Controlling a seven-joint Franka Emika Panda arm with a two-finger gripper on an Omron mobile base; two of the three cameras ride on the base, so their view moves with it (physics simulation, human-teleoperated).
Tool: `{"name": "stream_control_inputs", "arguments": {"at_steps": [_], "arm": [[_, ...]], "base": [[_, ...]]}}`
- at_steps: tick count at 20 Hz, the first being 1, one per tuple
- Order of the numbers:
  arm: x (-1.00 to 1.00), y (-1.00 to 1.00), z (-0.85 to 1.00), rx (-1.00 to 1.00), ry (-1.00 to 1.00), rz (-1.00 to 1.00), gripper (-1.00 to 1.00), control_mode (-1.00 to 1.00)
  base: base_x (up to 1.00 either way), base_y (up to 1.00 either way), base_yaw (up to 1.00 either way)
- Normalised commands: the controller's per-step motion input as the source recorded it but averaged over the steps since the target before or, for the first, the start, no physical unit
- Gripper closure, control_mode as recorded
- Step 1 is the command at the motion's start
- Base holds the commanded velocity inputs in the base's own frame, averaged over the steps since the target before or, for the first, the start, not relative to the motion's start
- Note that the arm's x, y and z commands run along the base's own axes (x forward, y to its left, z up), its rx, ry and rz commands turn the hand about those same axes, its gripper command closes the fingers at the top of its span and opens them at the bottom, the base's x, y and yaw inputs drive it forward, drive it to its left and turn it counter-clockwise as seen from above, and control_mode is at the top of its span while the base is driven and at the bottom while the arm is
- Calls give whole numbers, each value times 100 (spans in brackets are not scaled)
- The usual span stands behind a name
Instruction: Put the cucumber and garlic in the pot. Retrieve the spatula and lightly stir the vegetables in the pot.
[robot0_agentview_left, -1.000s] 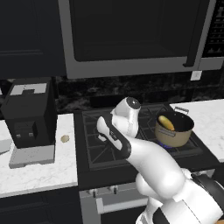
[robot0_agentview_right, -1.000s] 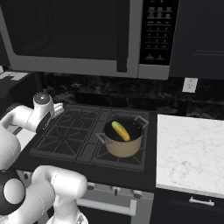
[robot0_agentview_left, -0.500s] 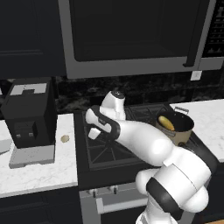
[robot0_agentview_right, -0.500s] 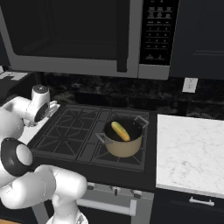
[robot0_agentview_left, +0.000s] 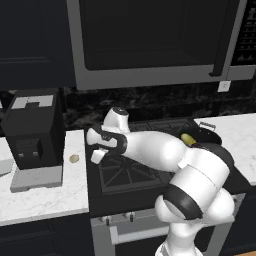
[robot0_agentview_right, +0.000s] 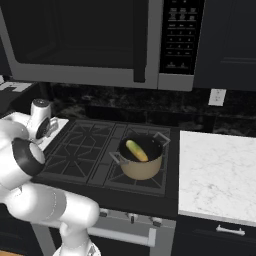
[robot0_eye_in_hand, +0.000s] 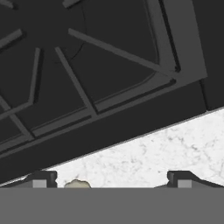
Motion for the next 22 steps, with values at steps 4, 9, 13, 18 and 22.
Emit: {"name": "stream_control_inputs", "arguments": {"at_steps": [4, 9, 13, 18, 22], "arm": [[4, 51, -10, -1, 5, 0, -100, -100], [19, 46, -1, 0, 8, -3, -100, -100], [22, 30, 0, -2, 13, -9, -100, -100], [12, 49, 0, -6, 14, -14, -100, -100], [13, 57, 0, -6, 11, -15, -100, -100]], "base": [[0, 0, 0], [0, 0, 0], [0, 0, 0], [0, 0, 0], [0, 0, 0]]}}
